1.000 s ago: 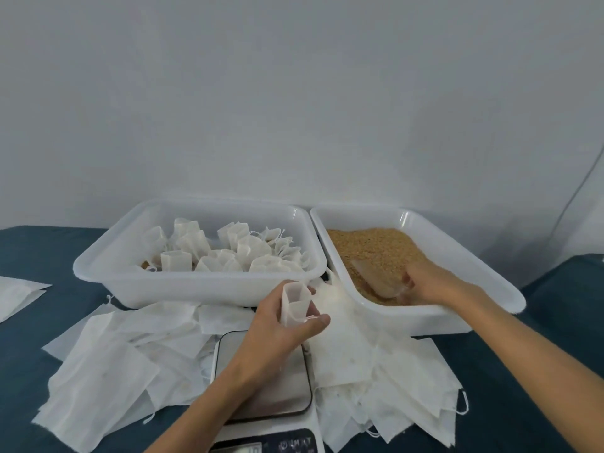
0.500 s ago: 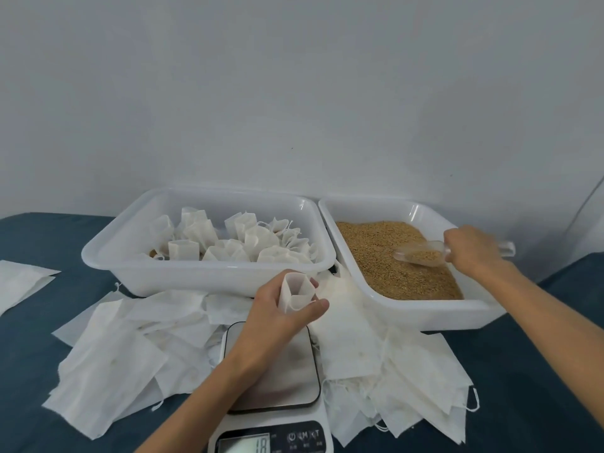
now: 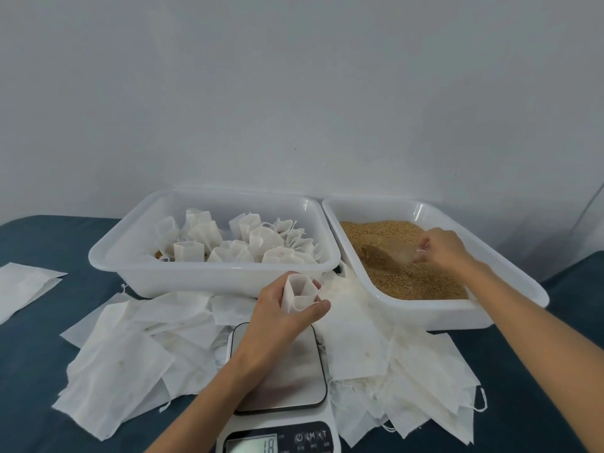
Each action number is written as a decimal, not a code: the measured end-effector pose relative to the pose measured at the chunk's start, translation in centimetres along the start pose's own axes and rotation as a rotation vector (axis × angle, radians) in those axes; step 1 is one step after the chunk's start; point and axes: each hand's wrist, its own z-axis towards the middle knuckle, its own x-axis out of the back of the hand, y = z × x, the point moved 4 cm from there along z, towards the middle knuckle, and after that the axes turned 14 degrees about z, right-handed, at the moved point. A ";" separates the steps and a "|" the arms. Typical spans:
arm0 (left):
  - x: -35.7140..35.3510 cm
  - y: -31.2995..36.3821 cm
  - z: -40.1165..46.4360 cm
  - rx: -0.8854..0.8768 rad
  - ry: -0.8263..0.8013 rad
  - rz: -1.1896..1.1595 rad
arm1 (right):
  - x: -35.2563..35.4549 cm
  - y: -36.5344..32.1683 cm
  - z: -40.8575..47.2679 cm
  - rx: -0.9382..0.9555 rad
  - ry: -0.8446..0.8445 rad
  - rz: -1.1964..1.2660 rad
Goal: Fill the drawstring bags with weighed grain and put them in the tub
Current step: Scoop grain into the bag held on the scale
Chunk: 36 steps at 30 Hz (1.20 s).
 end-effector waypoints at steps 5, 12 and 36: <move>0.0 0.3 -0.1 -0.024 0.010 -0.011 | 1.0 1.8 -1.5 0.011 -0.066 0.085; 0.0 0.0 -0.8 -0.051 -0.005 0.027 | 3.3 -1.4 -6.4 0.207 -0.127 0.340; -0.9 0.7 -2.0 -0.049 -0.098 -0.007 | 6.5 -13.3 -15.6 0.835 -0.157 0.060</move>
